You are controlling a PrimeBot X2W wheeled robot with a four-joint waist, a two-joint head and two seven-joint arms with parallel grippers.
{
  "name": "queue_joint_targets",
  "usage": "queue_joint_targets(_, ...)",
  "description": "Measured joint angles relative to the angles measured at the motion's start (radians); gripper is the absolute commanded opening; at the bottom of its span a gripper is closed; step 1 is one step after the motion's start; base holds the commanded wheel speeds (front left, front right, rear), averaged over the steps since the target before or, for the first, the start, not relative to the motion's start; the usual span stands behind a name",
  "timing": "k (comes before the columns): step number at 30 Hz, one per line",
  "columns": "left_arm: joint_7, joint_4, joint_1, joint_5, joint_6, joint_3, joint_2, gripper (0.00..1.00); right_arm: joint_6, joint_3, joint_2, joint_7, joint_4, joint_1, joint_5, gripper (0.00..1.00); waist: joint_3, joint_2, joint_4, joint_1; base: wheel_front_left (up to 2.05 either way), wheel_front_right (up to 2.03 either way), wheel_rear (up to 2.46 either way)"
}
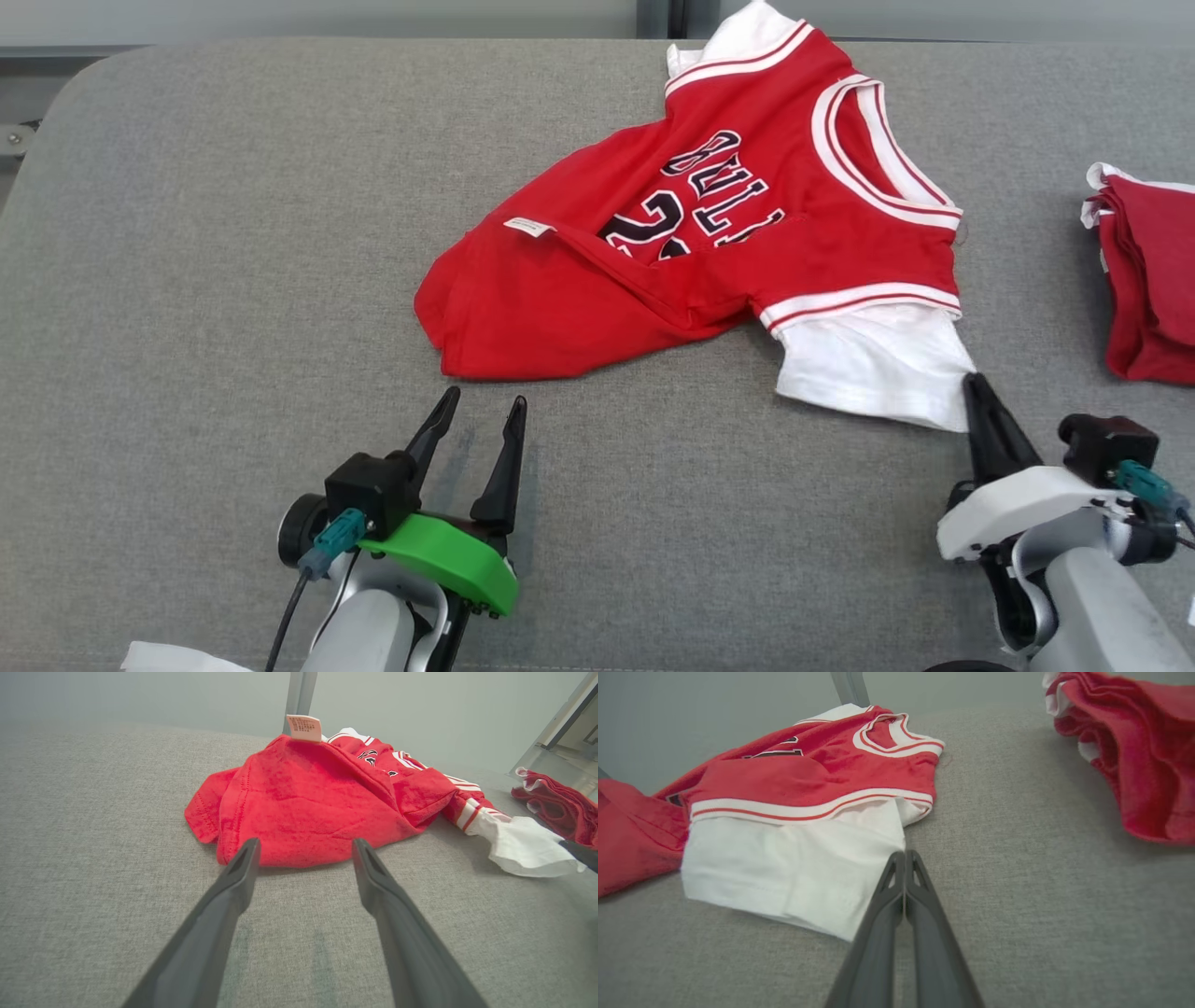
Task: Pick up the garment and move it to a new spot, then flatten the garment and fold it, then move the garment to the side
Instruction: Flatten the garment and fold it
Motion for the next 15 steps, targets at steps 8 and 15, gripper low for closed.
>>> queue_joint_targets(8, 0.000, -0.001, 0.000, 0.001, 0.000, 0.004, 0.000, 1.00, 0.000, -0.099, -0.058, 0.000, 0.040, 0.036, -0.061, 0.66, -0.019, 0.0000, -0.026, 0.0000, 0.00, 0.00, 0.00)
queue_joint_targets(15, 0.000, -0.002, -0.017, 0.039, 0.001, 0.098, 0.000, 1.00, 0.000, -0.130, -0.033, 0.000, -0.030, 0.057, -0.139, 1.00, -0.032, 0.0000, -0.071, 0.0000, 0.00, 0.00, 0.00)
